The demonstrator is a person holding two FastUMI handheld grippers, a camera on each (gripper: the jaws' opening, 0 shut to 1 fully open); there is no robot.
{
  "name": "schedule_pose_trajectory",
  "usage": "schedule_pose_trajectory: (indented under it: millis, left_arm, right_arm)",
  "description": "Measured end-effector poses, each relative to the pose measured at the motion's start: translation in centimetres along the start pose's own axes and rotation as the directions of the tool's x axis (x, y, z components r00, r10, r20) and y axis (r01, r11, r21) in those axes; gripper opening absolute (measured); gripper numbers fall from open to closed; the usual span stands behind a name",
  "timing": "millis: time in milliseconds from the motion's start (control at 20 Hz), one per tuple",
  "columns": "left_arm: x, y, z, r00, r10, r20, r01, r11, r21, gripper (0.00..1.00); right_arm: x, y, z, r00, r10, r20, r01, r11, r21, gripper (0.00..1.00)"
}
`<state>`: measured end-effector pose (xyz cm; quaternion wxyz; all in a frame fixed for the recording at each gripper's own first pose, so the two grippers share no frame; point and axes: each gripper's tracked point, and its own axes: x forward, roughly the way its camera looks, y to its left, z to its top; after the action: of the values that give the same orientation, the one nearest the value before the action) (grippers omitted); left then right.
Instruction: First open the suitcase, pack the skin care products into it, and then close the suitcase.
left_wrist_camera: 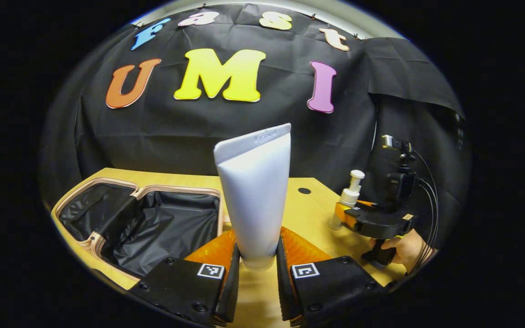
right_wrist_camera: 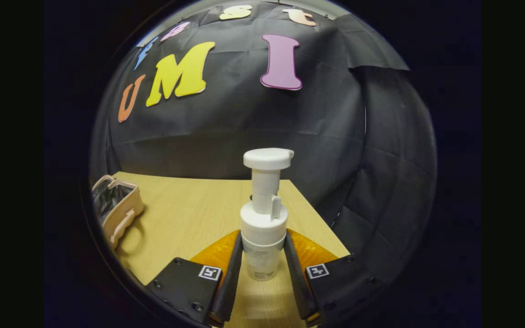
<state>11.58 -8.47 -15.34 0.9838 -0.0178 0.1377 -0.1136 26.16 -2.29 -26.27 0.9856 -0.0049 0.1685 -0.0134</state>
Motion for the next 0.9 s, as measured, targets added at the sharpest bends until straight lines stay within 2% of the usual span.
schedule_pose_trajectory:
  millis: [200,400,550,900]
  left_arm:
    - [-0.6,3.7,0.6,0.999,0.052,0.007,-0.052,0.998,-0.020,0.40]
    - [-1.7,7.6,1.7,0.995,0.098,0.010,-0.097,0.994,-0.042,0.40]
    - [-2.2,10.8,2.3,0.992,0.130,0.004,-0.130,0.991,-0.037,0.40]
    - [-0.8,16.3,-0.5,0.980,0.164,-0.116,-0.166,0.986,-0.012,0.40]
  right_arm:
    - [-2.7,0.6,0.2,1.000,0.020,-0.004,-0.020,1.000,0.019,0.49]
    - [-8.2,1.2,2.2,0.997,0.028,0.068,-0.027,0.999,-0.026,0.49]
    - [-12.2,2.7,3.3,0.995,0.038,0.095,-0.037,0.999,-0.020,0.49]
    - [-20.4,8.1,5.3,0.979,0.096,0.181,-0.091,0.995,-0.035,0.49]
